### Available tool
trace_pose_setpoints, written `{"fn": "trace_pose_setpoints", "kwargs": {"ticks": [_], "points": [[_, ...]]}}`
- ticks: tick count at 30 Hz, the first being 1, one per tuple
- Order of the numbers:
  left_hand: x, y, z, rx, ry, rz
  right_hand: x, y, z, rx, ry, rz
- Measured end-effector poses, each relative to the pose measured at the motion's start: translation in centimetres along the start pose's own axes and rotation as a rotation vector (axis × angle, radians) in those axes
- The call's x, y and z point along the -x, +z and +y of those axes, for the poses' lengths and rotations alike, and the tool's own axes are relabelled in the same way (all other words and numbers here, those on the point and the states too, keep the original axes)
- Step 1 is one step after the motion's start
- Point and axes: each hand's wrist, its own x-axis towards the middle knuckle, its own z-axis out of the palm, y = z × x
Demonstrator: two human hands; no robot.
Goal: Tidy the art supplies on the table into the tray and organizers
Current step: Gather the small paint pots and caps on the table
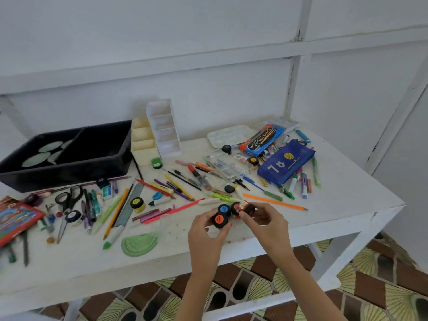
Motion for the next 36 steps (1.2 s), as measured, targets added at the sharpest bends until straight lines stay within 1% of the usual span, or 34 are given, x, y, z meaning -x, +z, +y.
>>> {"fn": "trace_pose_setpoints", "kwargs": {"ticks": [3, 7, 9, 12, 18, 23, 30, 33, 36], "points": [[-0.2, 0.0, -0.3, 0.012, -0.030, -0.051, 0.1, 0.1, 0.2, 0.145, -0.051, -0.019], [-0.6, 0.4, -0.5, 0.026, -0.058, -0.112, 0.0, 0.3, 0.5, 0.367, -0.216, -0.105], [-0.5, 0.5, -0.6, 0.016, -0.061, -0.138, 0.0, 0.3, 0.6, 0.444, -0.233, -0.147], [-0.6, 0.4, -0.9, 0.004, -0.069, -0.171, -0.4, 0.2, 0.3, 0.492, -0.220, -0.179], [-0.7, 0.2, -0.6, -0.022, -0.070, -0.234, -2.3, 0.1, -1.4, 0.642, -0.270, -0.438], [-0.8, 0.1, -0.6, -0.030, -0.092, -0.265, -3.2, 0.2, -2.6, 0.791, -0.283, -0.580], [-0.8, -0.1, -0.5, -0.037, -0.098, -0.262, -2.9, 0.6, -3.0, 0.888, -0.300, -0.555], [-0.8, -0.1, -0.4, -0.049, -0.092, -0.255, -2.6, 1.3, -3.2, 0.980, -0.290, -0.564], [-0.7, -0.2, -0.4, -0.056, -0.081, -0.244, -2.4, 1.9, -3.4, 1.095, -0.306, -0.537]]}}
